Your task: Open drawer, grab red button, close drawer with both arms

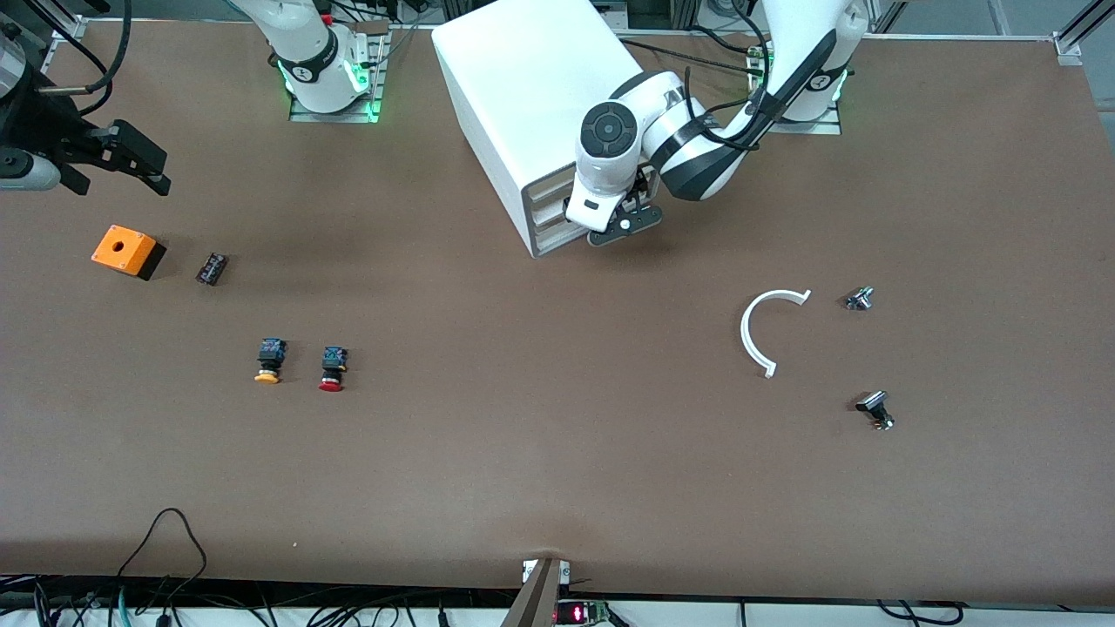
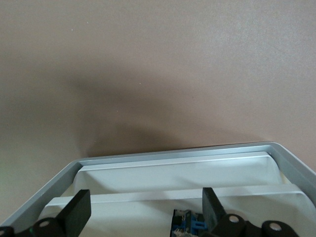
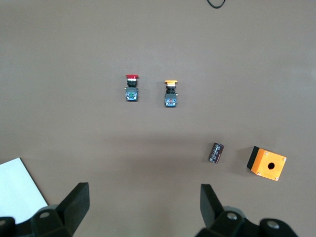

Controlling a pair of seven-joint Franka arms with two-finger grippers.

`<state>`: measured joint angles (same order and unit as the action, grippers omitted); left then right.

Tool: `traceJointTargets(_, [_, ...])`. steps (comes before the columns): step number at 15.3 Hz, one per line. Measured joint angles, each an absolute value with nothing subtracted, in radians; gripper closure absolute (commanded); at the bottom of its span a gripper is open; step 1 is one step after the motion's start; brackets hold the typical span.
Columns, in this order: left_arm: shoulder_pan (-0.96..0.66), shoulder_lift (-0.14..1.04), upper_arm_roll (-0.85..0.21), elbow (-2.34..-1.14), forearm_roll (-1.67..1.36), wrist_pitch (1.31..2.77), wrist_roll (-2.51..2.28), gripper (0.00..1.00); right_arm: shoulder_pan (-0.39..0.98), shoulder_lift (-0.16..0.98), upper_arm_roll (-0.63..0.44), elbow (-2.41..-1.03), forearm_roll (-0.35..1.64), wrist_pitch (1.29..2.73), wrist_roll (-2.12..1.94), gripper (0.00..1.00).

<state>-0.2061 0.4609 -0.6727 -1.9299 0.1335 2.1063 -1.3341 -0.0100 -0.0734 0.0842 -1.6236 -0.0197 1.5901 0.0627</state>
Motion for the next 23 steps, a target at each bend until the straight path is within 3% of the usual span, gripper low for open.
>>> traceJointTargets(9, [-0.203,0.461,-0.669,-1.898,0.107,2.038,-1.328,0.01,-0.01,-0.073,0.084,-1.624,-0.02,1.59,0.063,0.01])
traceJointTargets(15, [-0.066,0.458,-0.66,-1.71,0.107,1.781,-1.094,0.01,-0.01,-0.073,0.084,-1.623,-0.02,1.591,0.063,0.01])
traceJointTargets(23, [0.123,0.431,-0.656,-1.515,0.236,1.586,-0.664,0.01,-0.01,-0.074,0.084,-1.623,-0.02,1.592,0.063,0.01])
